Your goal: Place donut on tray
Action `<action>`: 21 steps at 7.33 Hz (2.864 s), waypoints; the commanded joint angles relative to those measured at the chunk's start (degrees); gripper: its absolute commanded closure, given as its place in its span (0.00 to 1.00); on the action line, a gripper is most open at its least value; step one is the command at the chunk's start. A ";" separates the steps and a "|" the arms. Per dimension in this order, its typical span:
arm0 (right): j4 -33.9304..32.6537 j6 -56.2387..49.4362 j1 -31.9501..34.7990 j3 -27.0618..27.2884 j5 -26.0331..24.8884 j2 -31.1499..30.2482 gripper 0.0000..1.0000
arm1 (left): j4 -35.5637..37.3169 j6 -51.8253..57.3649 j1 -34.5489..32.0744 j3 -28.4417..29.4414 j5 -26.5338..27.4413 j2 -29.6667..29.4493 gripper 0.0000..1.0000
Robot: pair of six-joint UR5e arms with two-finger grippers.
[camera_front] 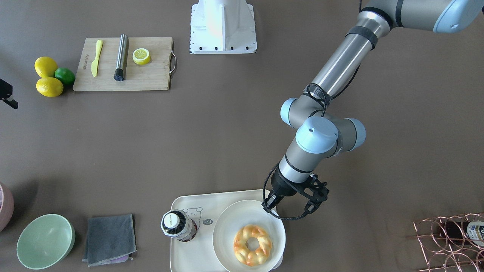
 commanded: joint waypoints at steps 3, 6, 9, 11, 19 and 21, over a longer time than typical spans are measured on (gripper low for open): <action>0.00 -1.84 1.99 -0.24 0.62 -0.55 0.00 | -1.29 -1.07 1.12 -2.07 0.64 0.46 0.04; 0.00 -1.66 2.69 -0.59 0.45 -0.29 0.00 | 7.70 6.89 -6.67 -23.44 -16.42 14.29 0.03; -0.35 -1.84 6.29 -3.31 -0.08 0.50 0.00 | 35.42 45.60 -14.15 -50.94 -23.62 33.51 0.04; -0.70 -1.84 8.75 -7.07 -0.08 1.82 0.00 | 49.12 75.71 -21.78 -64.88 -19.95 47.68 0.04; -0.35 -4.65 10.08 -11.84 -1.49 3.23 0.00 | 49.07 127.25 -48.54 -65.72 -20.81 71.65 0.03; -0.26 -4.56 10.08 -11.84 -1.40 3.49 0.00 | 49.16 127.25 -48.54 -65.90 -20.80 71.57 0.03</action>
